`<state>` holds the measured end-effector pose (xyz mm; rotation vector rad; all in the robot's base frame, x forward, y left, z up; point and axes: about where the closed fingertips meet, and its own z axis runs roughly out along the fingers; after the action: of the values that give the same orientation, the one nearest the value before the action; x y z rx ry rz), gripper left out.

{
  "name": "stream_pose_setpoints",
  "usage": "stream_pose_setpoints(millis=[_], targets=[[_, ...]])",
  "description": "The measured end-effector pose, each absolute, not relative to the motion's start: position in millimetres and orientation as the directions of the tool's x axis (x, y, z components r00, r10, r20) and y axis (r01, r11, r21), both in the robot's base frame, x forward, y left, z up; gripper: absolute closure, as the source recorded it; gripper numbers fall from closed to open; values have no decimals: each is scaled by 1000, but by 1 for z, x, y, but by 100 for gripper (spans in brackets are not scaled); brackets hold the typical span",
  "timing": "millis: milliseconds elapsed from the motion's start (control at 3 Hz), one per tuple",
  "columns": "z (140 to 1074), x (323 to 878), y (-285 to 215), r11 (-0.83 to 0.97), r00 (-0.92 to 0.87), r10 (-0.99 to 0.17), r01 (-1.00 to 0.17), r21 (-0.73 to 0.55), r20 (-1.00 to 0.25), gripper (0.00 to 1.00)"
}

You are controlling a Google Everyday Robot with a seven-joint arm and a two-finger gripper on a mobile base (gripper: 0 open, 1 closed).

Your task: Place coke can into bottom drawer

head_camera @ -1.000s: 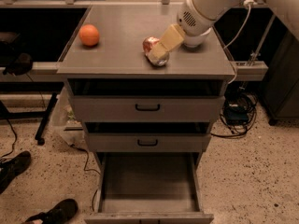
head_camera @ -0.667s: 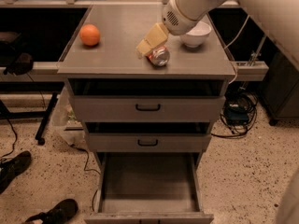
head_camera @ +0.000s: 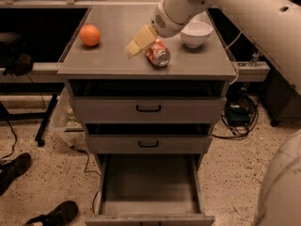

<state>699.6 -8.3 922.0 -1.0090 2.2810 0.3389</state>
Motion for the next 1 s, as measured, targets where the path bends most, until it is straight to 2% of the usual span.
stream_pose_setpoints(millis=[1000], targets=[[886, 737, -27, 800, -652, -484, -600, 7, -584, 0]])
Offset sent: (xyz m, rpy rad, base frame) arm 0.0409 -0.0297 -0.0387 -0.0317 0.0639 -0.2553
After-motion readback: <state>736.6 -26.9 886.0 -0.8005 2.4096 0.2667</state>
